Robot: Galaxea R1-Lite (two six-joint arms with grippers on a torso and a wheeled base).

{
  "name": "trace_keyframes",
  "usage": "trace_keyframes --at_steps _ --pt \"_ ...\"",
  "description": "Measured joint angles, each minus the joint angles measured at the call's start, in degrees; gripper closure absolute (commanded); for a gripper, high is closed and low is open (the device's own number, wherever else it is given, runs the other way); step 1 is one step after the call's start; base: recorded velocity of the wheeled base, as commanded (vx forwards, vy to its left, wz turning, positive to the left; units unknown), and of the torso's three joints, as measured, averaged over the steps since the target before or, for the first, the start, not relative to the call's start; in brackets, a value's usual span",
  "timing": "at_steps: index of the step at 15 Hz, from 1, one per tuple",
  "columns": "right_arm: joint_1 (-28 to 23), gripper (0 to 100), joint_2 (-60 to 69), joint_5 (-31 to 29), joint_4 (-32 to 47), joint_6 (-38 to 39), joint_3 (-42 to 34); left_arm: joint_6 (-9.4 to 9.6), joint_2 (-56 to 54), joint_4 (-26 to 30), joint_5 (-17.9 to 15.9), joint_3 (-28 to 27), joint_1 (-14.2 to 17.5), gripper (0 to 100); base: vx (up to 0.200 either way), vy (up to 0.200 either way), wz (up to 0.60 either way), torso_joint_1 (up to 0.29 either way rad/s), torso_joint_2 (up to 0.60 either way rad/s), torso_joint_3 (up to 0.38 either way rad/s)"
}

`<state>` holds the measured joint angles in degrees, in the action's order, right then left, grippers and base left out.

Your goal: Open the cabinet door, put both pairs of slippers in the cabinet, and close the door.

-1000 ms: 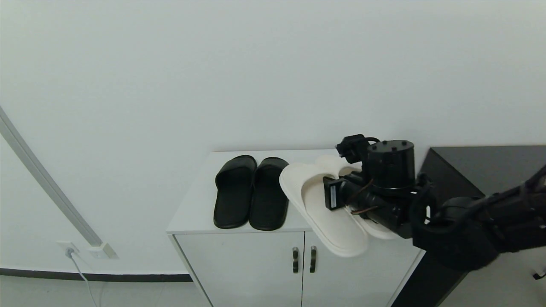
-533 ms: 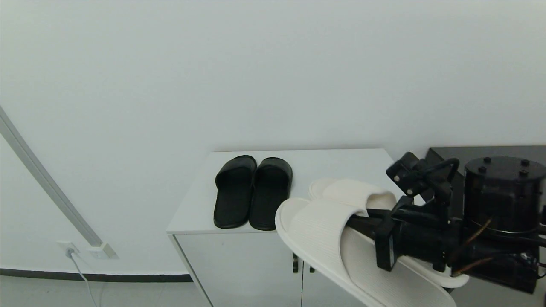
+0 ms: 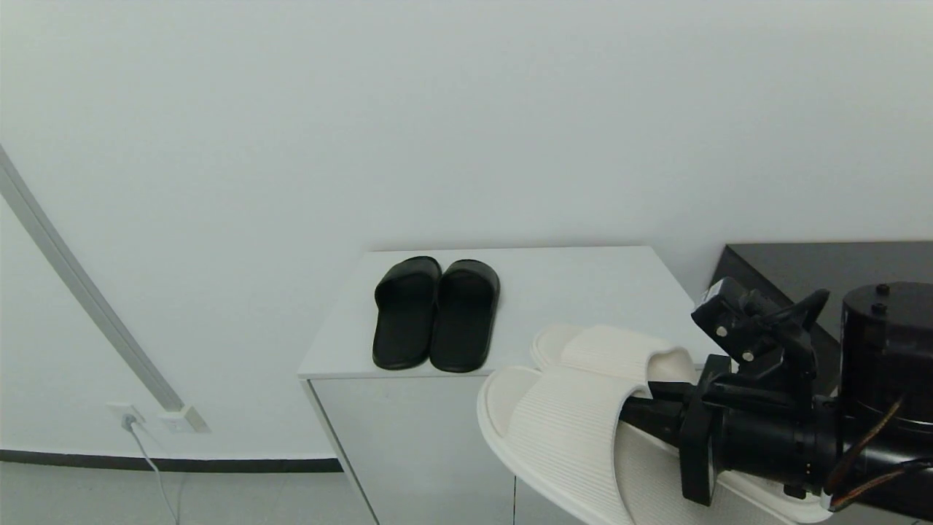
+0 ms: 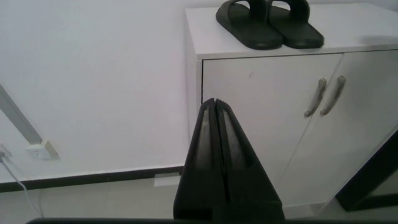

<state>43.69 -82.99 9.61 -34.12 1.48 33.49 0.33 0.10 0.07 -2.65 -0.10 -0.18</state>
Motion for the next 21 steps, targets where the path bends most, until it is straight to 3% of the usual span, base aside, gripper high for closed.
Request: trace_keyframes --at_steps 2,21 --pt "0.0 100 0.2 0.1 0.0 -0.2 -0.3 0.02 0.0 0.0 0.0 0.0 0.0 100 -0.2 0.0 0.0 -0.007 0.0 0.005" --pt "0.0 100 -0.3 0.3 -0.1 -1.0 -1.5 -0.04 0.0 0.0 0.0 0.0 0.0 100 0.0 0.0 0.0 -0.012 0.03 0.017"
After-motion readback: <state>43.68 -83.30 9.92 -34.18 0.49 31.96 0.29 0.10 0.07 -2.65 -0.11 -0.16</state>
